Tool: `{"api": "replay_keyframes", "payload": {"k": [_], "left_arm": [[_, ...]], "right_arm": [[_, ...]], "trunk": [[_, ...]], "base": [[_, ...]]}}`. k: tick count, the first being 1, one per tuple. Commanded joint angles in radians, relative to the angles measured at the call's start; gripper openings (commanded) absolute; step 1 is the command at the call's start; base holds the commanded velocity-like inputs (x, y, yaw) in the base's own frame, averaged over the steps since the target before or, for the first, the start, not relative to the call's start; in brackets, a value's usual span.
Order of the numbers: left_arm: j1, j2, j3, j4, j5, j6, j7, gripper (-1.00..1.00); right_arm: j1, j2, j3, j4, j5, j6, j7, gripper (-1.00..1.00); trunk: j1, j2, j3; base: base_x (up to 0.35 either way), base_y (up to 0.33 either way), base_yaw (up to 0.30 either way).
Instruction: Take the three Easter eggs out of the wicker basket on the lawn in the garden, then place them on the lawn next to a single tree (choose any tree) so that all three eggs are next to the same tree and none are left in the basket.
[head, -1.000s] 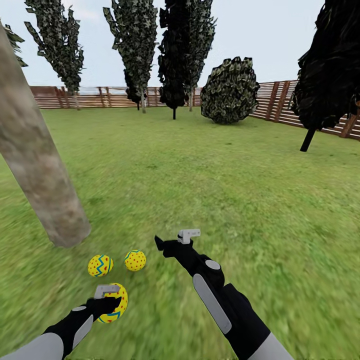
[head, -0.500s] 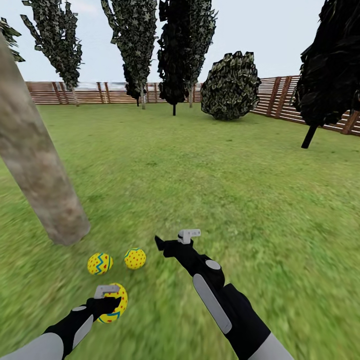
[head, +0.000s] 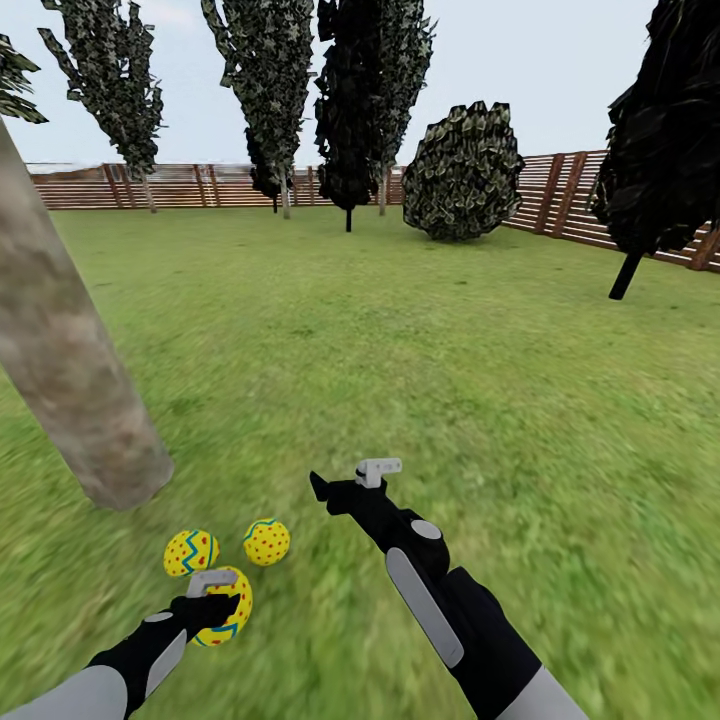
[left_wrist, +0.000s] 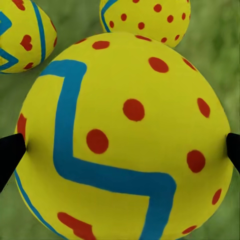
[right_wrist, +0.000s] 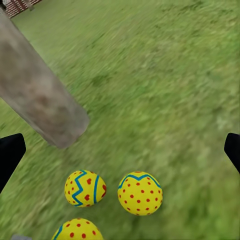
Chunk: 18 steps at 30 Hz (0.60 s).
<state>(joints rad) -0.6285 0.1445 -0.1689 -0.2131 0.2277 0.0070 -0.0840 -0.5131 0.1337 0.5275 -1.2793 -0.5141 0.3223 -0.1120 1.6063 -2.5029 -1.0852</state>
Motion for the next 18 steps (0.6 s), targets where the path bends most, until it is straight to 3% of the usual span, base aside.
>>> {"api": "replay_keyframes", "payload": {"k": [1,18], "left_arm": [[0.0,0.001,-0.008,0.0,0.01,0.001,0.0,-1.0],[-0.001,0.001,-0.008,-0.001,0.011,-0.001,0.0,-1.0]], "right_arm": [[-0.001,0.0,0.002,-0.002,-0.01,0.003,-0.009,1.0],[-0.001,0.0,0.002,-0.004,-0.01,0.003,-0.008,1.0]], "trunk": [[0.0,0.0,-0.001],[0.0,0.0,-0.001]], "base": [[0.065,0.032,0.0],[0.014,0.022,0.0]]}}
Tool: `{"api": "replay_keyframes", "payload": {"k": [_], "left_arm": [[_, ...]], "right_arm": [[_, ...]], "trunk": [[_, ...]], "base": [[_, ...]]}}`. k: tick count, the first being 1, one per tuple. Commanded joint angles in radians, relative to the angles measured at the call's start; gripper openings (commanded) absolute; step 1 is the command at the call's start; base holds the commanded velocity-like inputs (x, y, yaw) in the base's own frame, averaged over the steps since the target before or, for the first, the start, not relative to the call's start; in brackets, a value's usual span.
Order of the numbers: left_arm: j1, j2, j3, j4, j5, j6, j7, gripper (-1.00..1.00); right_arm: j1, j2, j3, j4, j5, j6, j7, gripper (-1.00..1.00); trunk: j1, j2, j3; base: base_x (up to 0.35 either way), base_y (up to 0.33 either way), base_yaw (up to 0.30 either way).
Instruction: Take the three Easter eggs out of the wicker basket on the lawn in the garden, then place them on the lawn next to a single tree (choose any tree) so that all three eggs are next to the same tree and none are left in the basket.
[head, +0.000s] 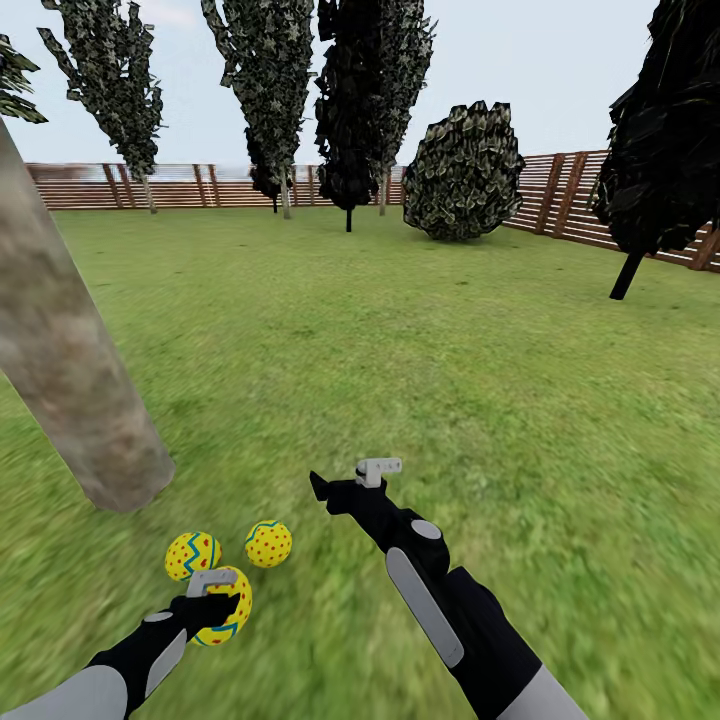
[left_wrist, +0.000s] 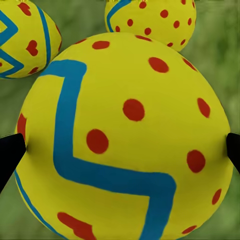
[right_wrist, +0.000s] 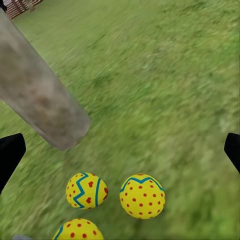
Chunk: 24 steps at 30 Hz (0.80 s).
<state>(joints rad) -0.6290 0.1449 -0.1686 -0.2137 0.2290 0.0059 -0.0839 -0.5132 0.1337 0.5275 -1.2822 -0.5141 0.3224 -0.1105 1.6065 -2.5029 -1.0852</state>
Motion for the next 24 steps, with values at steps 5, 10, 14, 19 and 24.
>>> {"api": "replay_keyframes", "payload": {"k": [5,10,14,19,24], "left_arm": [[-0.001,0.001,-0.008,-0.001,0.012,0.0,-0.001,-1.0],[-0.001,0.001,-0.008,-0.001,0.012,-0.016,-0.001,-1.0],[-0.002,0.001,-0.008,-0.001,0.011,-0.032,-0.001,-1.0],[-0.002,0.001,-0.008,-0.001,0.012,-0.039,-0.001,-1.0],[-0.002,0.001,-0.008,-0.001,0.011,-0.054,-0.001,-1.0]], "right_arm": [[-0.001,0.0,0.002,-0.002,-0.01,0.003,-0.009,1.0],[-0.001,-0.001,0.002,-0.002,-0.009,0.003,-0.009,1.0],[-0.001,-0.002,0.002,-0.006,-0.009,0.003,-0.008,1.0],[-0.001,-0.003,0.002,-0.009,-0.009,0.003,-0.007,1.0],[-0.001,-0.004,0.002,-0.013,-0.009,0.003,-0.005,1.0]], "trunk": [[0.002,-0.002,-0.02],[0.004,-0.003,-0.04],[0.006,-0.004,-0.055],[0.008,-0.005,-0.074],[0.011,-0.006,-0.094]], "base": [[0.0,0.0,0.0],[0.0,0.0,0.0],[0.0,0.0,0.0],[0.0,0.0,0.0],[0.0,0.0,0.0]]}}
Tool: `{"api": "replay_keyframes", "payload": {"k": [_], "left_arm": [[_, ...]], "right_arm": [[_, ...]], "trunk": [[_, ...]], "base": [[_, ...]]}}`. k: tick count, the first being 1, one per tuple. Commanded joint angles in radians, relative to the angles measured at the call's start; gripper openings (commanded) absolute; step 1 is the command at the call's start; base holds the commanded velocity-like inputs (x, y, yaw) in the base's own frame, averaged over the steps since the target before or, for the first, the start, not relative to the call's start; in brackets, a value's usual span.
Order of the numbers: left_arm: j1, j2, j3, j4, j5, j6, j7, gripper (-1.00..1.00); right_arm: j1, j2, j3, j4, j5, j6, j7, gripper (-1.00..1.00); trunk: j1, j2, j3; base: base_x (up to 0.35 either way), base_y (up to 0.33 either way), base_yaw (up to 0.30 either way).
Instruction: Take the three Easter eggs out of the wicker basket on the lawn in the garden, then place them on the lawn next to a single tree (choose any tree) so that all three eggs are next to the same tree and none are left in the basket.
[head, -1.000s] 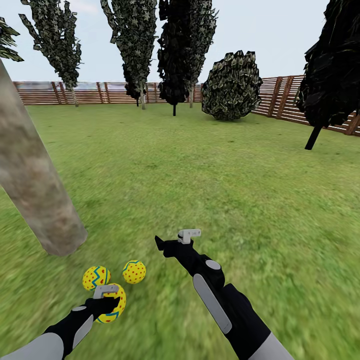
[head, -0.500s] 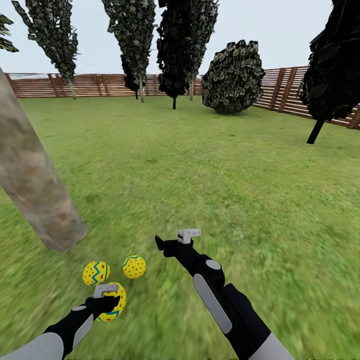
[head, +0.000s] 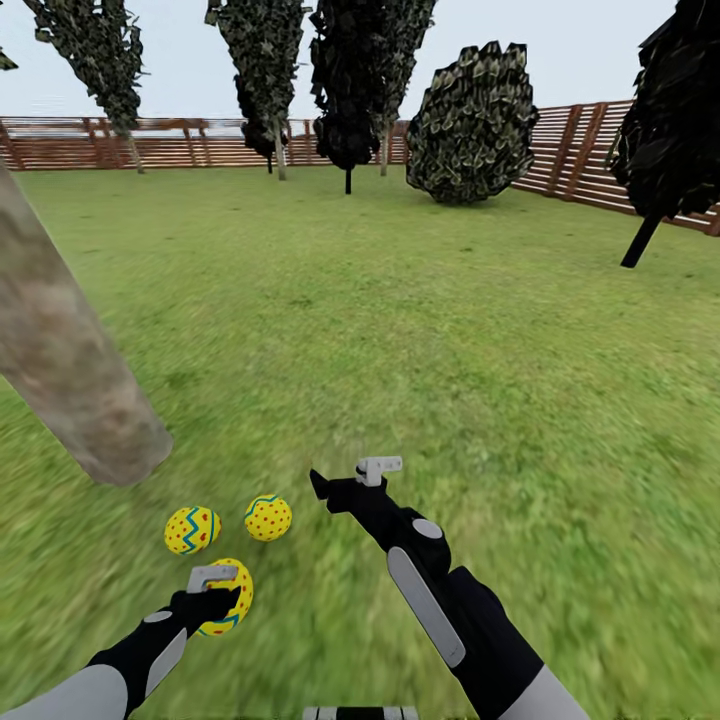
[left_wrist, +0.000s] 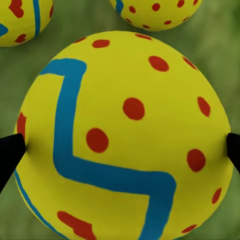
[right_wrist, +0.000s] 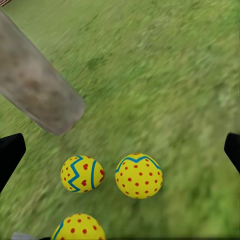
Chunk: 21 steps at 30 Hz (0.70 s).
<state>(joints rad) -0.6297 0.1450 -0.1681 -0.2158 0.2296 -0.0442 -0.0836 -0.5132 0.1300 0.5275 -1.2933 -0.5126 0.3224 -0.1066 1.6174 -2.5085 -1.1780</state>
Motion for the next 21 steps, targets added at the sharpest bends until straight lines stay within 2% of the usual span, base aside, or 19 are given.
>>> {"api": "replay_keyframes", "payload": {"k": [1,10,21], "left_arm": [[-0.001,0.001,-0.008,0.001,0.01,-0.007,-0.001,-1.0],[-0.003,0.002,-0.013,-0.002,0.01,-0.011,-0.002,-1.0],[-0.005,0.002,-0.013,-0.004,0.01,-0.01,0.004,-1.0]], "right_arm": [[-0.001,-0.001,0.002,-0.002,-0.011,0.003,-0.008,1.0],[-0.001,-0.001,0.002,-0.004,-0.011,0.003,-0.002,1.0],[-0.001,-0.001,0.002,-0.004,-0.011,0.003,-0.002,1.0]], "trunk": [[0.0,-0.001,-0.005],[0.004,-0.003,-0.04],[0.004,-0.003,-0.04]], "base": [[0.0,0.0,0.0],[0.0,0.0,0.0],[0.027,0.006,0.0]]}}
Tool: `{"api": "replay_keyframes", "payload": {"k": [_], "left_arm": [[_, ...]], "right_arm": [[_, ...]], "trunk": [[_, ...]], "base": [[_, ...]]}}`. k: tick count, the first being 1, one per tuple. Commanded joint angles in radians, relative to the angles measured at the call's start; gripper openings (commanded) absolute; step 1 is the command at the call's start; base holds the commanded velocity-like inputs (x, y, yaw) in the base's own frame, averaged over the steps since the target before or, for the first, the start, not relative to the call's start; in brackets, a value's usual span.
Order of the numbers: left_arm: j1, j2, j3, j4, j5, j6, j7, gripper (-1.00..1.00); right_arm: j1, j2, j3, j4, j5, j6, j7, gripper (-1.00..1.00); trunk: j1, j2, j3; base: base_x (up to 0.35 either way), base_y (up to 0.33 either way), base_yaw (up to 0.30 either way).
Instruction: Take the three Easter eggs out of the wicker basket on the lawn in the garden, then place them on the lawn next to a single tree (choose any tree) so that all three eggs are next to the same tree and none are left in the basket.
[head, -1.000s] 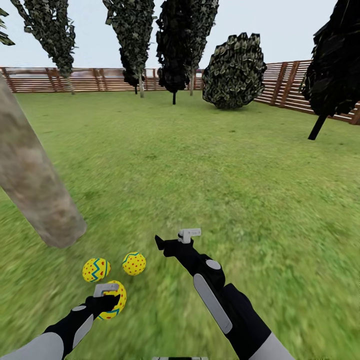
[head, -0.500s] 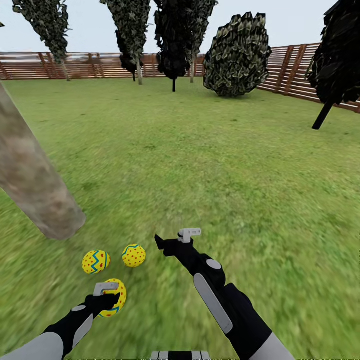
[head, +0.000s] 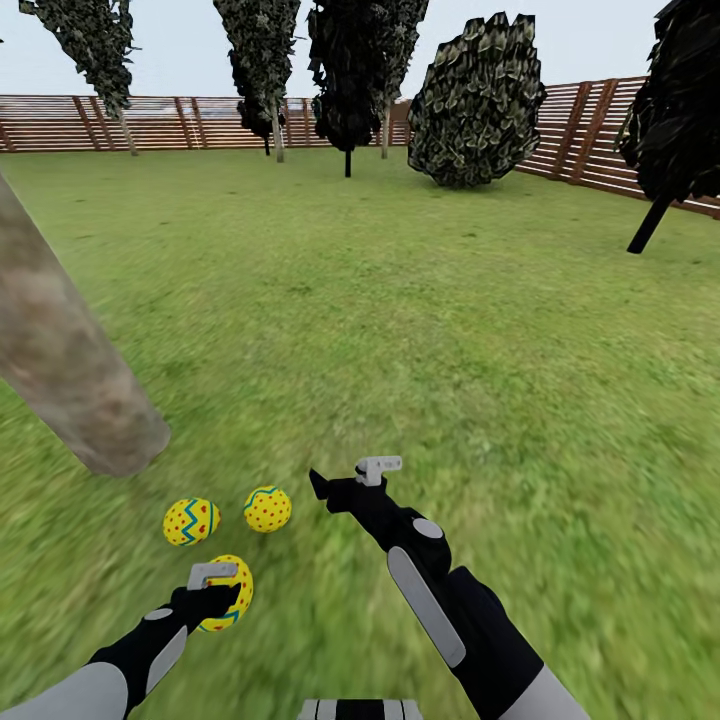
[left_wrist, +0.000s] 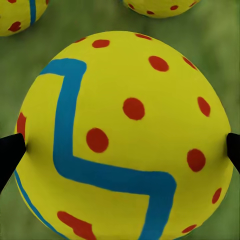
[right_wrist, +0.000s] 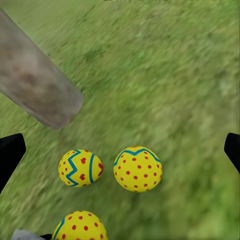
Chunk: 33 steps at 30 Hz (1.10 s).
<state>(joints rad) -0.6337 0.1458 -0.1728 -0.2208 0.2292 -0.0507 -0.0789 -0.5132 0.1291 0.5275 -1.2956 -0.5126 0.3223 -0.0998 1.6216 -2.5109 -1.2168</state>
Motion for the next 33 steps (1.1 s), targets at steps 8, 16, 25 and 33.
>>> {"api": "replay_keyframes", "payload": {"k": [8,16,25,33], "left_arm": [[-0.001,0.0,-0.008,0.001,0.01,-0.004,0.001,-1.0],[-0.001,0.001,-0.008,0.003,0.01,-0.003,0.001,-1.0],[-0.001,0.001,-0.009,0.0,0.01,-0.004,0.001,-1.0],[-0.001,0.003,-0.008,-0.007,0.012,-0.009,0.001,-1.0]], "right_arm": [[-0.001,0.0,0.002,-0.001,-0.01,0.003,-0.008,1.0],[-0.001,0.0,0.002,-0.002,-0.01,0.003,-0.008,1.0],[-0.001,0.0,0.002,-0.002,-0.01,0.003,-0.008,1.0],[-0.001,0.0,0.002,-0.002,-0.01,0.003,-0.008,1.0]], "trunk": [[0.0,0.0,-0.001],[0.0,0.0,-0.001],[0.001,-0.001,-0.009],[0.005,-0.003,-0.039]], "base": [[0.138,0.025,0.0],[0.089,0.073,0.0],[0.005,0.005,0.0],[0.0,0.0,0.0]]}}
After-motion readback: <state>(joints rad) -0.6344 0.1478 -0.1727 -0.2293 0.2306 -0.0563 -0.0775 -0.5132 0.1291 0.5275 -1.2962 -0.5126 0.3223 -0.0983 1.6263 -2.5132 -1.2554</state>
